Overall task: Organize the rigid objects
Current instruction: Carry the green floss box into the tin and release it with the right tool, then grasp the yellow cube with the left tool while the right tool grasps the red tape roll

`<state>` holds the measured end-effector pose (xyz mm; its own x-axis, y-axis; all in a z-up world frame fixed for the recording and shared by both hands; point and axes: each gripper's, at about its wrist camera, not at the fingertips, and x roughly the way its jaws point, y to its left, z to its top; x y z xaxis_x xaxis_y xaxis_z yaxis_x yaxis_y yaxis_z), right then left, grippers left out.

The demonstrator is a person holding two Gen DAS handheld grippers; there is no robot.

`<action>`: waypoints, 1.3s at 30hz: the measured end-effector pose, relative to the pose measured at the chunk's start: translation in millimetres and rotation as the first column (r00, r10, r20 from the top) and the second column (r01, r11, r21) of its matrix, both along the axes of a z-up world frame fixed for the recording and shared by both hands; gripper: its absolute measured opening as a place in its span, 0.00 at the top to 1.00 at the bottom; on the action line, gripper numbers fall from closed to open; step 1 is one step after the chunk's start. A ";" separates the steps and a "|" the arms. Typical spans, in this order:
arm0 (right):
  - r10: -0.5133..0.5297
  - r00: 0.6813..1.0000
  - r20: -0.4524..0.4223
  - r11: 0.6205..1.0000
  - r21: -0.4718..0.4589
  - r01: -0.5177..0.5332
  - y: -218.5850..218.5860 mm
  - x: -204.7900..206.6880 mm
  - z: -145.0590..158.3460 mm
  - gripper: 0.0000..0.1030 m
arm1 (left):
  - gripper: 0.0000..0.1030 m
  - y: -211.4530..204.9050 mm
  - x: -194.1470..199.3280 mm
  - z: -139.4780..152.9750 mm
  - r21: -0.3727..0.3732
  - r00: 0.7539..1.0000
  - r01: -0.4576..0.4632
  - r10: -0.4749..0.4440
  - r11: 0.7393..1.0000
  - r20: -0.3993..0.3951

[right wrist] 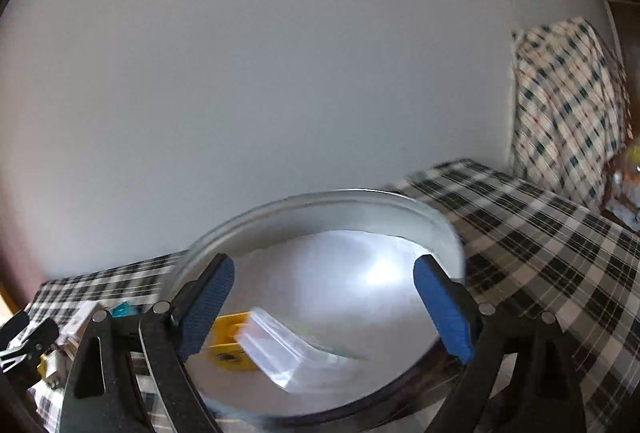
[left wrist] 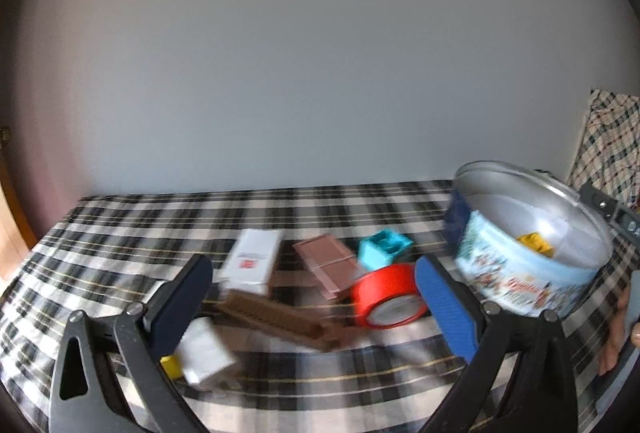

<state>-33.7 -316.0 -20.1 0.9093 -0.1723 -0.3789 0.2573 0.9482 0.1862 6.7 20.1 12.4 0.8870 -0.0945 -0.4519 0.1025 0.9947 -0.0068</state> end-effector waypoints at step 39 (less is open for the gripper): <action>0.375 0.914 -0.154 0.921 -0.046 -0.386 183.8 21.5 -20.6 0.10 | 0.14 130.4 15.6 -34.5 -0.090 0.946 -0.184 0.151 0.979 -0.288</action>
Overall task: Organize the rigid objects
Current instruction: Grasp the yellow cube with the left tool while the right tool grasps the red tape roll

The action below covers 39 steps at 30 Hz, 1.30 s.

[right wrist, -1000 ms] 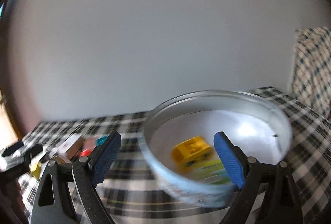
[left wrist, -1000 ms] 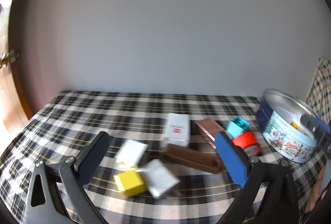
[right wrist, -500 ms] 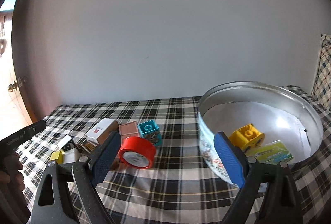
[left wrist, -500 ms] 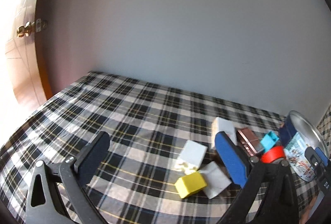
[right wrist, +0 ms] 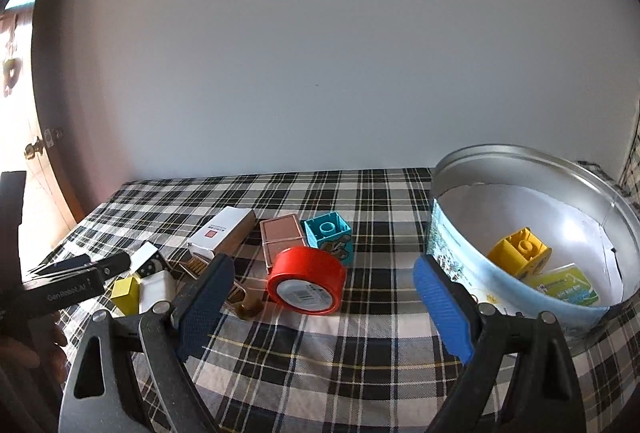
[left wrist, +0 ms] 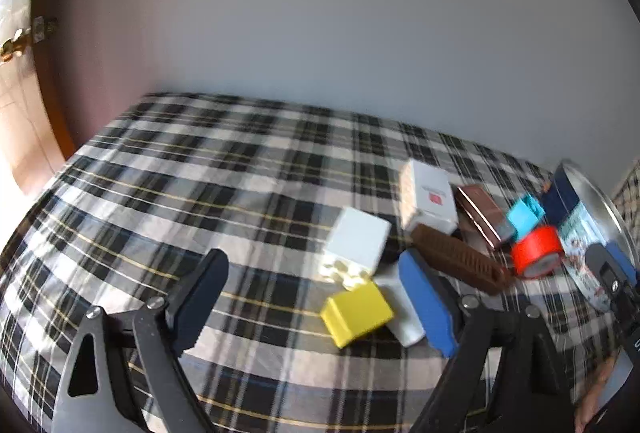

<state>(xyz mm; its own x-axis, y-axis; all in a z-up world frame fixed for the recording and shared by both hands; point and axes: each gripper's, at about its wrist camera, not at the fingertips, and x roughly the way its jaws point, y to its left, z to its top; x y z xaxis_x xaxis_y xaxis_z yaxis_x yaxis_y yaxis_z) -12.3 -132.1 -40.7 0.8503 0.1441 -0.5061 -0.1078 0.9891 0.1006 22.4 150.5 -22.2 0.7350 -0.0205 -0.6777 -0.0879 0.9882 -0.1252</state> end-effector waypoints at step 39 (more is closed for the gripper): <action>-0.035 0.995 -0.097 0.998 0.057 0.040 -17.8 9.2 -8.4 0.10 | 0.73 17.8 -2.3 -7.4 -0.075 0.994 0.100 -0.102 0.992 -0.024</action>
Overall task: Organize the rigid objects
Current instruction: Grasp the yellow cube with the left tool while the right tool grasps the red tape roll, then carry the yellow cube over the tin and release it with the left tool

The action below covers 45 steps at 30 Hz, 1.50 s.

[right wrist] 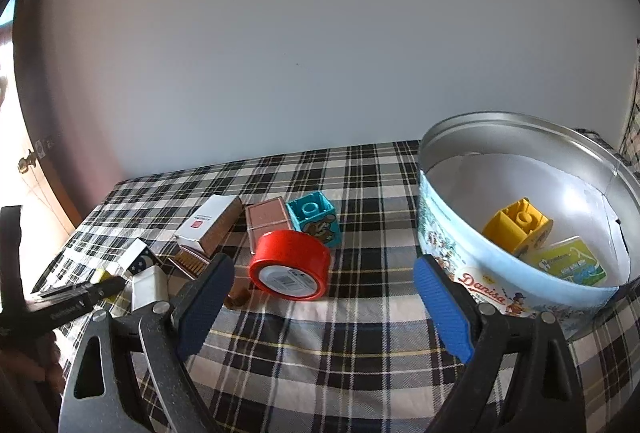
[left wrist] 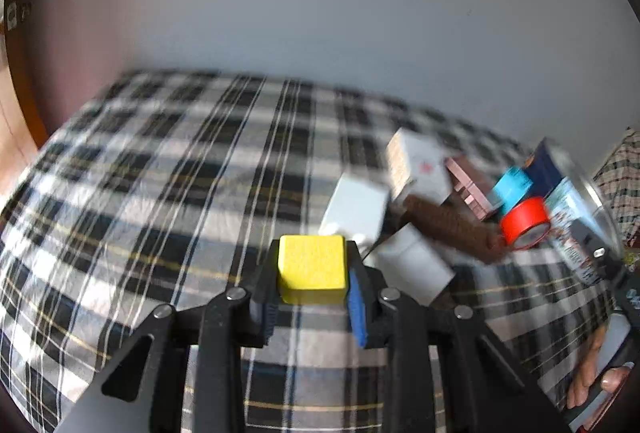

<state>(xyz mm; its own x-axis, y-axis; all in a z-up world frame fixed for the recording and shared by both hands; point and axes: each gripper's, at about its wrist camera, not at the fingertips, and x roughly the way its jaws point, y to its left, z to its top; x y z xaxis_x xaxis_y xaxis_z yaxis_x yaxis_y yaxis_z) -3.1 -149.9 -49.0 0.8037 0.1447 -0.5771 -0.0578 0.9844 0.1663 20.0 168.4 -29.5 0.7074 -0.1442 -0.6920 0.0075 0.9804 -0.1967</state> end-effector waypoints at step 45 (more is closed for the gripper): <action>0.082 0.985 0.152 0.996 -0.048 -0.076 7.9 11.2 35.4 0.42 | 0.73 -35.0 -17.8 28.7 -0.055 0.965 -0.016 0.030 0.998 0.261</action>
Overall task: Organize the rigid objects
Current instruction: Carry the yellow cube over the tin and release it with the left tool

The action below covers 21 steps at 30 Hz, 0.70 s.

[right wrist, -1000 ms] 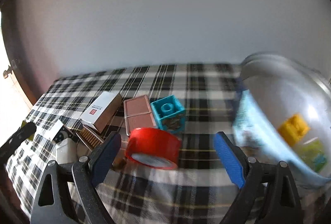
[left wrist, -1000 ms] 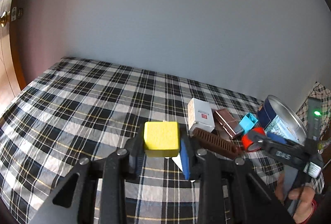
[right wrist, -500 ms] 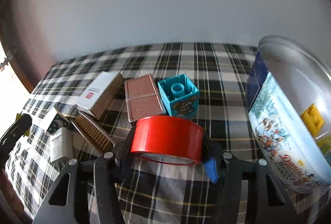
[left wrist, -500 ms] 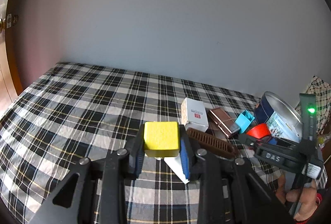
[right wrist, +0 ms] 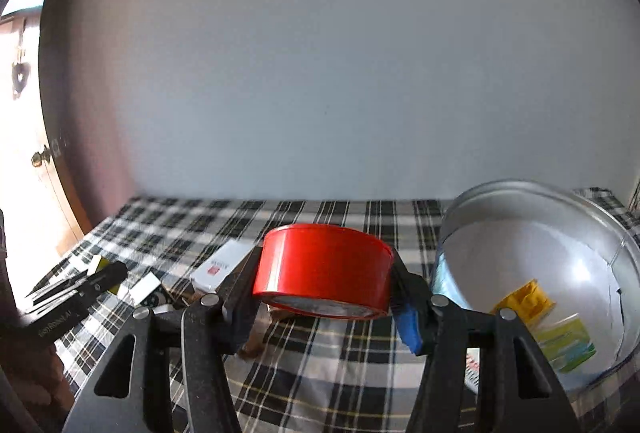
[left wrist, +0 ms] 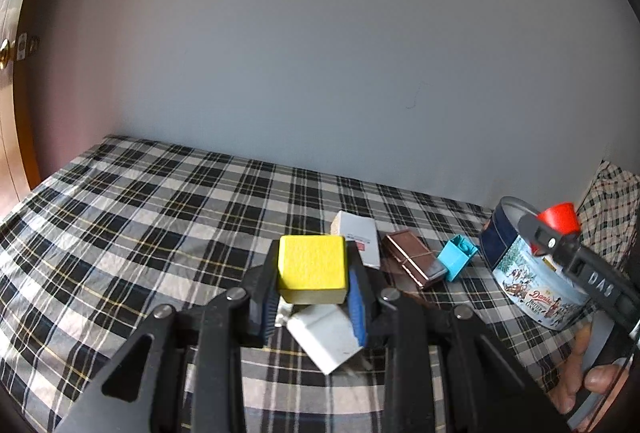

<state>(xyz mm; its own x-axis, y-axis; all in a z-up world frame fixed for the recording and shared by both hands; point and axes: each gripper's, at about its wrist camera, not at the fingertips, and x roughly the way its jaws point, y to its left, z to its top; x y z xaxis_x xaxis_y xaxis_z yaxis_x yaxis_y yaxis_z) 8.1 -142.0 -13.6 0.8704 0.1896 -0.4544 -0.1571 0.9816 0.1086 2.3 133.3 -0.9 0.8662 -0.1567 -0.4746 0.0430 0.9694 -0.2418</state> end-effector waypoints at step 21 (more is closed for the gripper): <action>-0.120 0.980 0.158 0.985 -0.102 0.137 -86.1 -27.2 10.6 0.42 | 0.73 -122.3 -4.0 13.2 0.031 0.986 0.159 -0.160 0.987 0.046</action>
<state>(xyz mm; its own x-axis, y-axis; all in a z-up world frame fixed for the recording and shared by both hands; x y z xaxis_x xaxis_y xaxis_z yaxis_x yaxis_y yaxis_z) -19.0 -228.1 -3.0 0.9442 0.0274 -0.3283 -0.0353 0.9992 -0.0182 -1.7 11.0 12.4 0.8530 -0.2826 -0.4387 0.2088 0.9553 -0.2094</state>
